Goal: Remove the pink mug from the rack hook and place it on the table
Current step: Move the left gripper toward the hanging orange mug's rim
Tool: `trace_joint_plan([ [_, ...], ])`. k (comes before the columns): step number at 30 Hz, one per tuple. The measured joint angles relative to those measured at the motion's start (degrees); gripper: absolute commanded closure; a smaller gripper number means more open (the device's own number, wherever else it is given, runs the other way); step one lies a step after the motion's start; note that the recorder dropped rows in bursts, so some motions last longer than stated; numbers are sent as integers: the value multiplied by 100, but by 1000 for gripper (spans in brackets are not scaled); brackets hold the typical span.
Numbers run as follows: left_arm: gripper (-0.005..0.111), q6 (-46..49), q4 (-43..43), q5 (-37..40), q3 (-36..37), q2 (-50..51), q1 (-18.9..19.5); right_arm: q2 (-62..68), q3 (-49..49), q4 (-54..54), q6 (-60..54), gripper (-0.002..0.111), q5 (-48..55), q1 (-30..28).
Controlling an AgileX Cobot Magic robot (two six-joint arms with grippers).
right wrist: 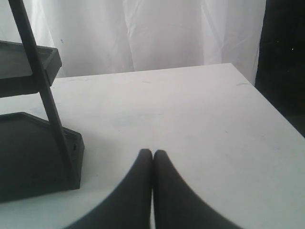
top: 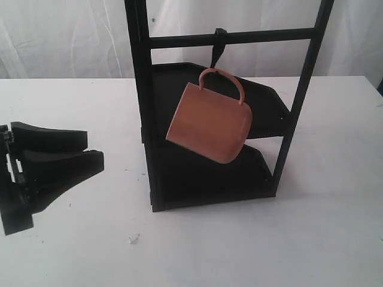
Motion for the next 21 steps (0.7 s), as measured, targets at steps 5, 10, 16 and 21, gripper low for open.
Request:
trace_joint_plan([
  [5, 46, 654, -594, 468, -241, 415, -767, 0, 0, 0, 0, 108, 0, 0],
  [10, 46, 729, -616, 1033, -922, 1090, -1460, 0, 0, 0, 0, 108, 0, 0],
  [16, 46, 987, -691, 1337, -1372, 1592, -1704, 0, 0, 0, 0, 108, 0, 0],
  [21, 46, 1216, -761, 1578, -1458, 1700, -1731, 0, 0, 0, 0, 108, 0, 0],
])
